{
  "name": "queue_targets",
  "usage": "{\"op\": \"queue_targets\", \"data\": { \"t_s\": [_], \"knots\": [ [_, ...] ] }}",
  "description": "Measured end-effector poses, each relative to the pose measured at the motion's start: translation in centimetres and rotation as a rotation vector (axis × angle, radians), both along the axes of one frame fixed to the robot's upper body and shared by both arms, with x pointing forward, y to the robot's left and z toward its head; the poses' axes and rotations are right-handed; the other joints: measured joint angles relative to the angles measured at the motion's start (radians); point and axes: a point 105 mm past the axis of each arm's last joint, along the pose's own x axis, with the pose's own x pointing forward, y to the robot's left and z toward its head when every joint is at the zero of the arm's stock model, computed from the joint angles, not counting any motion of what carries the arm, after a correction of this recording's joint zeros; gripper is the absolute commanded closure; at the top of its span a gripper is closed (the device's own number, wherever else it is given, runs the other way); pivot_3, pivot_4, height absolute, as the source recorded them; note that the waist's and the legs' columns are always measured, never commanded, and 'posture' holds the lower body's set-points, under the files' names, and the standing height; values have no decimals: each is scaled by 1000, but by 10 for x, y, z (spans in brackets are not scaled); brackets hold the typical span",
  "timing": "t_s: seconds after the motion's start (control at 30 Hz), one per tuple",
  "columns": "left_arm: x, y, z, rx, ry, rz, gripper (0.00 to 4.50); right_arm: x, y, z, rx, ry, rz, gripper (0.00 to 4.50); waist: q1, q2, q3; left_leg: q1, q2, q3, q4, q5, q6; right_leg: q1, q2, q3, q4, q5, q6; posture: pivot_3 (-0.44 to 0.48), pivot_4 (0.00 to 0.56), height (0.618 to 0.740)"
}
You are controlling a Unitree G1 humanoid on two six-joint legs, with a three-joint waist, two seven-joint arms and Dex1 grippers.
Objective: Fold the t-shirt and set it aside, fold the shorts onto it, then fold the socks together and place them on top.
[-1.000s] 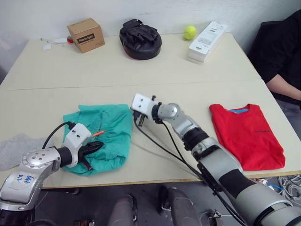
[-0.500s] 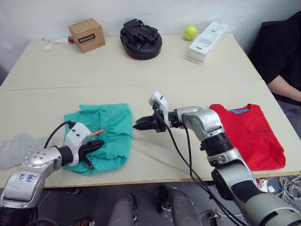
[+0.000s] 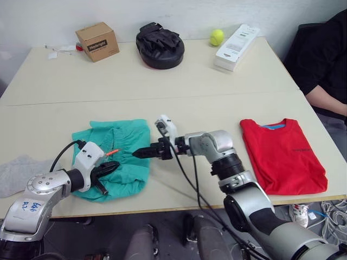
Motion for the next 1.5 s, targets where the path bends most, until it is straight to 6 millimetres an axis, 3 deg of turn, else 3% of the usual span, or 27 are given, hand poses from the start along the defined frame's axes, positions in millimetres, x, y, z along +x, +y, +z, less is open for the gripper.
{"op": "queue_targets", "data": {
  "t_s": [0.1, 0.17, 0.27, 0.37, 0.53, 0.7, 0.77, 0.83, 1.0, 1.1, 1.23, 1.37, 1.5],
  "knots": [
    [0, 0, 0, -1, -1, 2, 4500, -4, 16, -2, 11, 27, -1, 214, 0, 0, 0, 0, 0, 0, -1, 0, 0, 0, 0, 0, 0, 0, 0, 0, 150, 740],
    [-1, 0, 0, 0, -1, 5, 4500, -3, 19, -4, 19, 41, -16, 636, 0, 0, 0, 0, 0, 0, -1, 0, 0, 0, 0, 0, -1, 0, 0, 0, 150, 740],
    [-2, 0, 1, -10, 0, 9, 4315, 0, 17, -8, 25, 71, -41, 1663, 0, 0, 0, 0, 0, 0, -3, 0, 0, 0, 0, 0, -2, 0, 0, 0, 150, 740],
    [-4, -1, 3, -68, 6, 16, 3627, 1, 13, -10, 16, 78, -43, 2734, 0, 0, 0, -1, 0, 0, -6, 1, 0, -1, 0, 0, -4, 0, 0, 0, 150, 740],
    [-8, -8, 23, -212, -3, -11, 2032, -2, 16, -3, 7, -9, 0, 4391, 0, -2, -1, 0, 0, 0, -5, 2, 0, 0, 0, 0, -4, 0, 0, 0, 150, 740],
    [-19, -17, 57, -328, -19, -105, 441, 0, 1, -1, -14, -75, 7, 4500, 8, -2, -1, -2, -1, -2, -5, 4, 0, 0, 0, 0, -4, 1, 1, 0, 150, 740],
    [-24, -20, 67, -363, -8, -137, 28, 4, -15, 1, -28, -99, -15, 4500, 12, -2, -1, -3, -2, -2, -5, 4, 0, 0, 0, 0, -5, 1, 1, 0, 150, 740],
    [-26, -31, 83, -414, -6, -209, 28, 8, -47, 5, -58, -144, -46, 4500, 24, -3, -1, -4, -3, -2, -4, 3, 1, -1, -1, 0, -7, 1, 1, 0, 150, 740],
    [-25, -49, 107, -442, -34, -302, 28, 0, -94, 32, -119, -275, -47, 4500, 24, -2, 0, -4, -2, 1, -7, 3, -3, -1, 1, -1, -7, 1, 2, 0, 150, 740],
    [-28, -60, 105, -458, 0, -351, 28, -10, -127, 44, -184, -312, -46, 4500, 27, -2, 0, -4, -2, 1, -9, 3, -4, -1, 2, -1, -8, 0, 2, 0, 150, 740],
    [-35, -74, 96, -456, 56, -425, 28, -23, -199, 64, -327, -348, -119, 4500, 36, -1, 3, -6, -3, 1, -8, 0, -1, -1, 2, -1, -16, 0, 4, 0, 150, 740],
    [-27, -76, 91, -435, 49, -425, 28, -37, -268, 90, -474, -389, -196, 4500, 52, -3, 4, -5, -2, 2, -8, -3, 2, 0, 3, -1, -18, -1, 5, 0, 150, 740],
    [-27, -83, 99, -437, 17, -489, 28, -47, -305, 94, -522, -379, -192, 4500, 53, -6, 6, -5, 0, 2, -8, -1, -4, -1, 6, 0, -19, -1, 5, 0, 150, 740]
  ]
}}
